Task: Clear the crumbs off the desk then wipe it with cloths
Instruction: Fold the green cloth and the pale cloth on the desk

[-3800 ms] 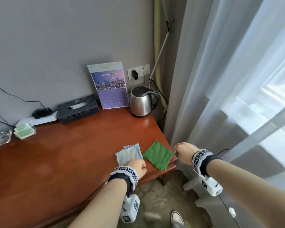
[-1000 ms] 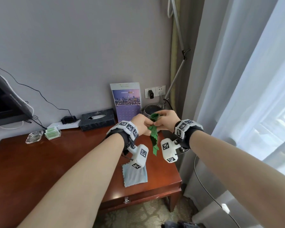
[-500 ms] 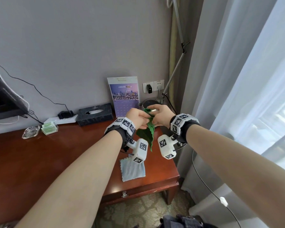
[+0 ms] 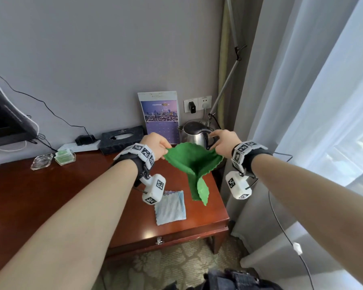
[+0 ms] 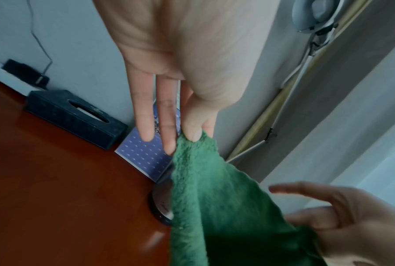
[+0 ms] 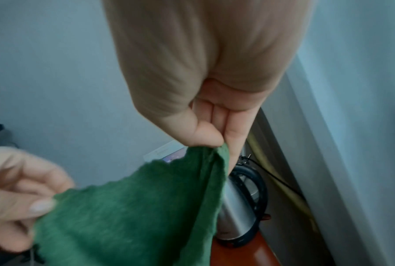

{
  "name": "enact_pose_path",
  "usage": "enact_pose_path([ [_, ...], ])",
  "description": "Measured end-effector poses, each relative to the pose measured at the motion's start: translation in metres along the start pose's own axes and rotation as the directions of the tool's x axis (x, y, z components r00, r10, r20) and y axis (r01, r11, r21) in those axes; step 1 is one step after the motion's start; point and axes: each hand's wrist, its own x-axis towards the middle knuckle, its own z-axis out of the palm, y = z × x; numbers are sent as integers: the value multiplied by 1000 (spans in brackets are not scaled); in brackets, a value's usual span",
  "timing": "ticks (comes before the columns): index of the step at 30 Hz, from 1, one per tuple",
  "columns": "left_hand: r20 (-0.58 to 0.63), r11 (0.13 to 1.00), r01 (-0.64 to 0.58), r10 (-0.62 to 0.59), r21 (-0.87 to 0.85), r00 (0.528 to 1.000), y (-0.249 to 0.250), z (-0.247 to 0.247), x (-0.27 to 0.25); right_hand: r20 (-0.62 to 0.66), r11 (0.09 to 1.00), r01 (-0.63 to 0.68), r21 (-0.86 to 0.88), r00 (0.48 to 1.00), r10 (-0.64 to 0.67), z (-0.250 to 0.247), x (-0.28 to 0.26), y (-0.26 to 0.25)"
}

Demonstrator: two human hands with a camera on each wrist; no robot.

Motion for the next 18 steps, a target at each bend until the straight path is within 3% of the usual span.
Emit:
enact_pose_path([
  [9,21,989,-29,26,143,999,-12,3,-3,15,979,67,-194,998,-65,-4,-1,13],
  [18,158,997,11,-23,73,987,-24,12,-10,106,963,108,-246,991,-84,1,-5,14],
])
